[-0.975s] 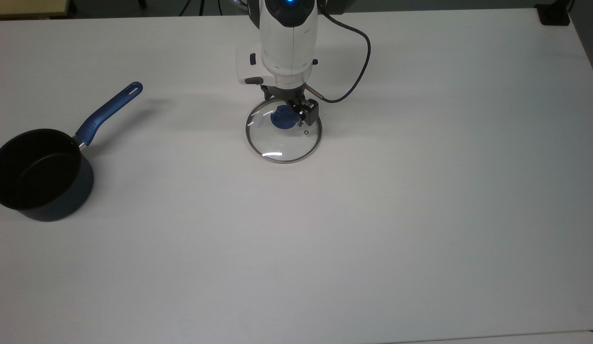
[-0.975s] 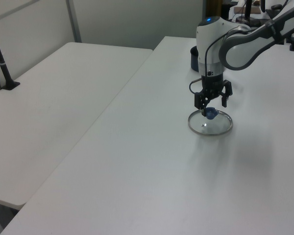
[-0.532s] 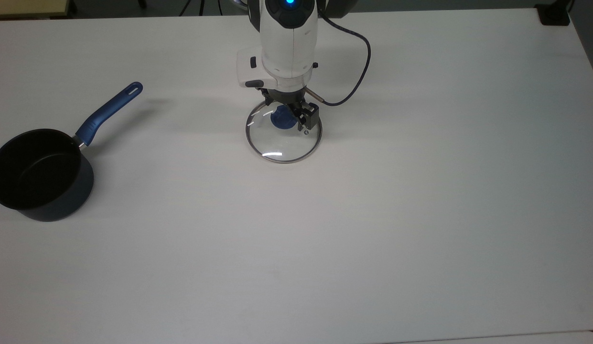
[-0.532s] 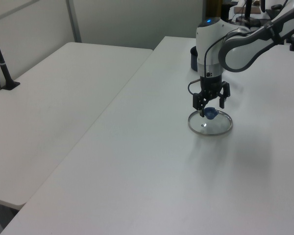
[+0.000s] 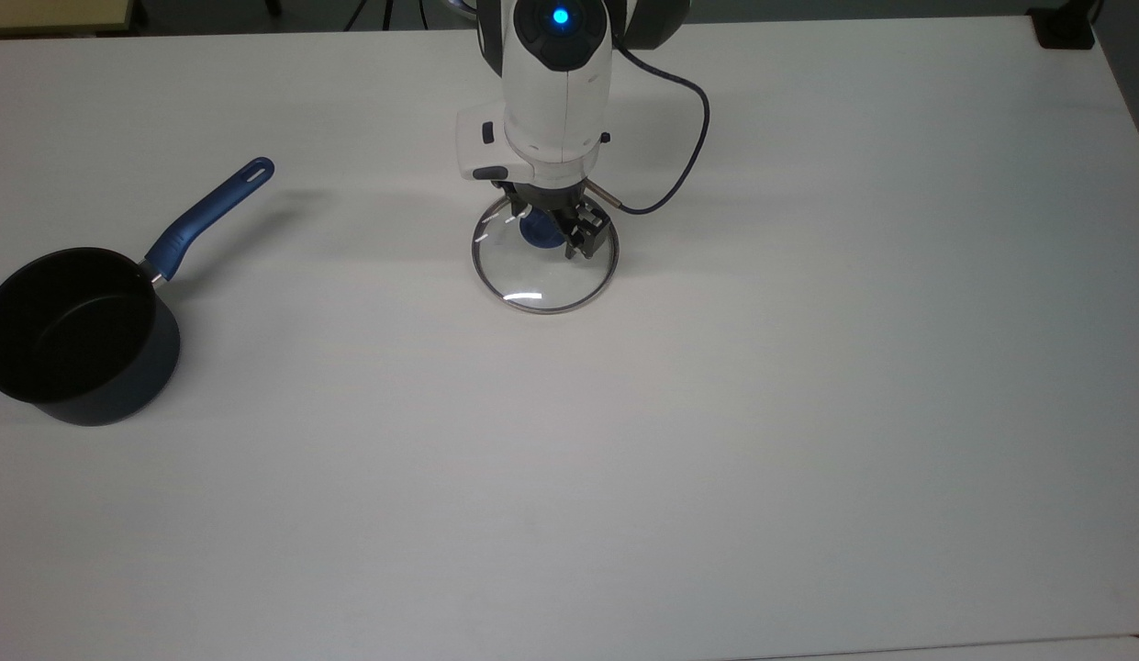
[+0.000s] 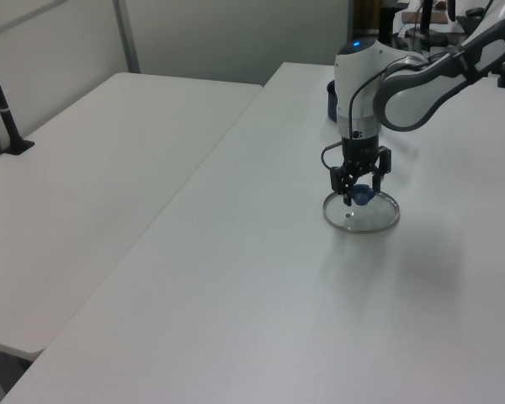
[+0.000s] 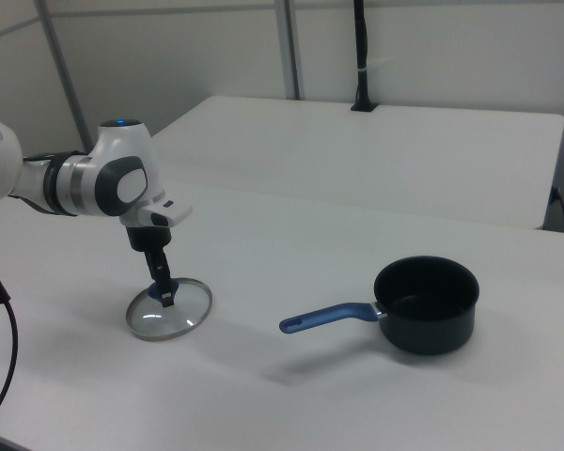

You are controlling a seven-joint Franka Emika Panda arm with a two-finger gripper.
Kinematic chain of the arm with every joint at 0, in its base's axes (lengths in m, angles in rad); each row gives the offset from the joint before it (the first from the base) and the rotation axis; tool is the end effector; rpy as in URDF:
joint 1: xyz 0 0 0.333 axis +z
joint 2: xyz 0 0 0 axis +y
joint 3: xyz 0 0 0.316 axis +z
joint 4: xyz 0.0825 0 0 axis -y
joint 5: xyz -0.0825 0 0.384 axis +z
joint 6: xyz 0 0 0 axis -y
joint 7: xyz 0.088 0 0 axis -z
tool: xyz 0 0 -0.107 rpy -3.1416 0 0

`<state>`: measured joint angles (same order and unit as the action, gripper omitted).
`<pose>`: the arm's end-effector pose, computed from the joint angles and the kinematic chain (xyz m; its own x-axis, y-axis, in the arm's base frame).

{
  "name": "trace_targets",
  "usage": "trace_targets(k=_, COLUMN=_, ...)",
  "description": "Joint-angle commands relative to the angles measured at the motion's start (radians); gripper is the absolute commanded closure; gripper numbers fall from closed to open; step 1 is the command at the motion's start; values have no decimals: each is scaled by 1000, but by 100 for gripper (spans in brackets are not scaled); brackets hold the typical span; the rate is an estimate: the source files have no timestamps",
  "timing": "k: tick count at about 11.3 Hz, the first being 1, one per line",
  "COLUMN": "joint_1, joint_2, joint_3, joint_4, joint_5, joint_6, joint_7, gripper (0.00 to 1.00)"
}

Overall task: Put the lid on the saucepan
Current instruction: 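Lift the glass lid and carry it toward the black saucepan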

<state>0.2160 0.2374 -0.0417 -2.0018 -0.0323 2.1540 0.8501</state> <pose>0.5768 0.1009 0.3335 0.7912 -0.6108 -0.0299 -0.6067 -0.7901 0.0873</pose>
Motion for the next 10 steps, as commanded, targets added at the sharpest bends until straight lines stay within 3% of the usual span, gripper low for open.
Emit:
trace_targets(k=1, joint_1=5, joint_2=-16, joint_3=-4, joint_4=-17, joint_5=-18, joint_6=27, joint_7=-61, gripper=49)
trace_targets(k=3, joint_1=-7, joint_2=-39, joint_3=-9, joint_4=-2, joint_5=-18, joint_6=-2, joint_7=-139, gripper=54)
trace_targets(k=6, joint_1=-56, joint_2=-37, joint_3=-12, joint_4=139, joint_5=-18, joint_6=-135, joint_7=-336, gripper=54)
trace_targets(k=10, joint_1=-217, joint_2=15, joint_3=-15, joint_4=364, joint_5=-18, joint_6=-169, joint_7=-666, gripper=53)
